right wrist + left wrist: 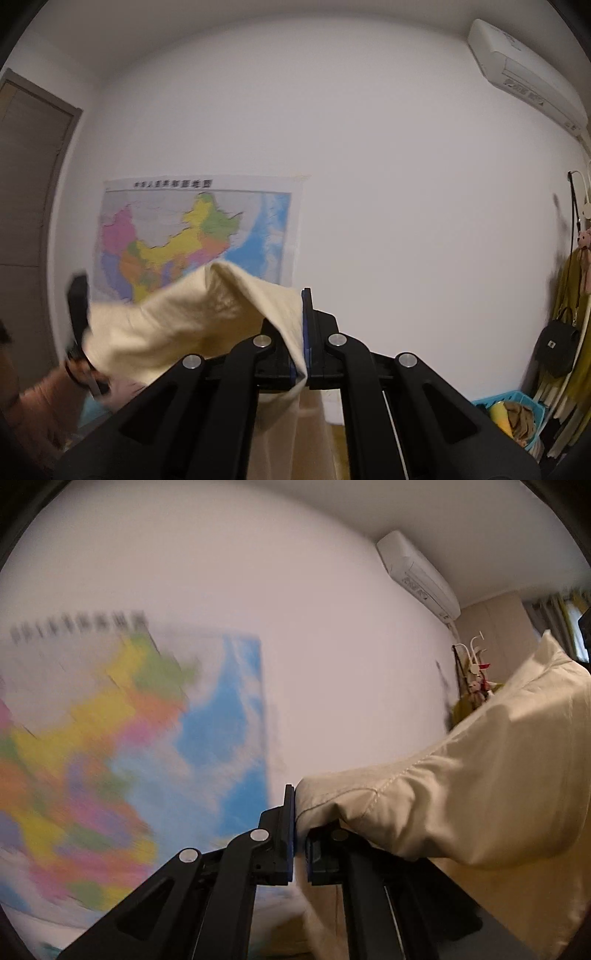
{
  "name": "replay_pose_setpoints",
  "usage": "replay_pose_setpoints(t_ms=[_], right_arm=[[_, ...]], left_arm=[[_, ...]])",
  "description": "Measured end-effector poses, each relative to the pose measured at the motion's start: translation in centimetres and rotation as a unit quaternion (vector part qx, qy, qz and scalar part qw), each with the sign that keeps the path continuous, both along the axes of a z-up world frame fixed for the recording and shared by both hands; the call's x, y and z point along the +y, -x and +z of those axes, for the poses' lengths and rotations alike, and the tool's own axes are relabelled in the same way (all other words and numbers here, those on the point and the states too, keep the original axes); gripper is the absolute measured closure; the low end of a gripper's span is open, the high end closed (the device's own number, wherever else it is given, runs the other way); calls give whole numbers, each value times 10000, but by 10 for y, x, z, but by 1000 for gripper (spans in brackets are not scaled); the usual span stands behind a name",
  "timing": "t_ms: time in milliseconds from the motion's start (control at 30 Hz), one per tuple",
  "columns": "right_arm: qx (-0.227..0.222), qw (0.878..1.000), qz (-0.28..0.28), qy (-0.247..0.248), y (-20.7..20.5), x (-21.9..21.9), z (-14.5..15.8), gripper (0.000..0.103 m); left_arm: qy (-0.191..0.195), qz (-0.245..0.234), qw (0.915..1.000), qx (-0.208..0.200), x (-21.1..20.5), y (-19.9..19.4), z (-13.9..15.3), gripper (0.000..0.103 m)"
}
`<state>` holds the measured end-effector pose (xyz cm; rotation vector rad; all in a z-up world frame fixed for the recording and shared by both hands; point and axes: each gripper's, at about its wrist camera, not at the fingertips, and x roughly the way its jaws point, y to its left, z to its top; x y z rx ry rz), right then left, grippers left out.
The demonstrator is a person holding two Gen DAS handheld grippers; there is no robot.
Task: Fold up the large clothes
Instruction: 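Lift the shirt with the right tool while the left tool grasps another edge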
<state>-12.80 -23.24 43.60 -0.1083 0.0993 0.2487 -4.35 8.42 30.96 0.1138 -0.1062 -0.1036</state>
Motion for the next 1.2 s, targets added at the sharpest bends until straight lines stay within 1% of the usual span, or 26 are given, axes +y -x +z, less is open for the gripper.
replay_pose_setpoints(t_ms=[33,67,133,233,300,400,433,467,533,600,633,700,733,767,800,833,867,900,933,967,1000,1033,1100,1133,1167,1200], right_arm=[[92,9998,150,-18,7,3,-6,101],[163,9995,274,-66,11,5,-11,101],[311,9977,581,-185,18,14,-23,101],[384,9916,1190,-318,33,33,-34,101],[338,9859,1598,-357,43,51,-36,101],[366,9795,1948,-358,40,69,-43,101],[424,9778,2017,-389,32,73,-47,101],[602,9755,2056,-491,14,80,-55,101],[993,9704,2113,-610,-22,89,-71,101],[1670,9630,1988,-724,-77,98,-105,101],[1974,9592,1891,-726,-104,104,-123,101],[2805,9435,1607,-726,-173,116,-182,101],[2992,9389,1534,-733,-192,119,-199,101],[3389,9236,1565,-877,-221,124,-232,101],[3695,9136,1491,-813,-243,129,-260,101],[4015,9044,1258,-711,-271,138,-297,101],[4245,8943,1237,-689,-287,145,-319,101],[4488,8846,1144,-534,-304,153,-347,101],[4656,8781,1001,-449,-317,157,-370,101],[4901,8645,932,-610,-331,157,-398,101],[5043,8568,873,-634,-341,157,-417,101],[5114,8540,752,-598,-348,156,-432,101],[5339,8411,448,-740,-366,146,-461,98],[5414,8356,286,-886,-372,137,-473,92],[5442,8320,295,-1034,-373,132,-477,92],[5444,8314,331,-1059,-371,130,-478,91]], left_arm=[[-161,254,9995,-91,2,24,6,100],[-244,408,9988,-128,7,29,8,100],[-465,785,9957,-163,13,62,8,100],[-475,1182,9917,-163,20,131,9,100],[-438,1399,9891,-171,31,167,14,100],[-583,1783,9822,-97,28,211,9,100],[-694,1891,9795,16,30,208,7,100],[-705,1957,9780,164,35,207,3,100],[-682,2009,9747,703,53,175,-5,100],[-522,2080,9678,1318,77,132,-20,100],[-476,2166,9600,1708,94,99,-35,100],[-353,2358,9437,2293,123,52,-67,100],[-247,2396,9324,2694,144,18,-92,100],[-119,2408,9232,2995,160,-8,-113,100],[-57,2449,9091,3368,175,-37,-140,100],[111,2478,8954,3697,190,-58,-167,100],[257,2466,8834,3976,201,-79,-194,100],[247,2478,8696,4263,210,-99,-221,100],[378,2471,8567,4513,220,-115,-246,100],[511,2403,8479,4697,227,-127,-263,100],[556,2352,8400,4858,232,-137,-277,100],[663,2349,8317,4987,242,-150,-290,100],[980,2247,8177,5208,261,-163,-303,97],[1067,2247,8143,5244,263,-161,-309,94],[1149,2251,8110,5277,267,-161,-310,85],[1153,2249,8087,5311,272,-162,-310,72]])
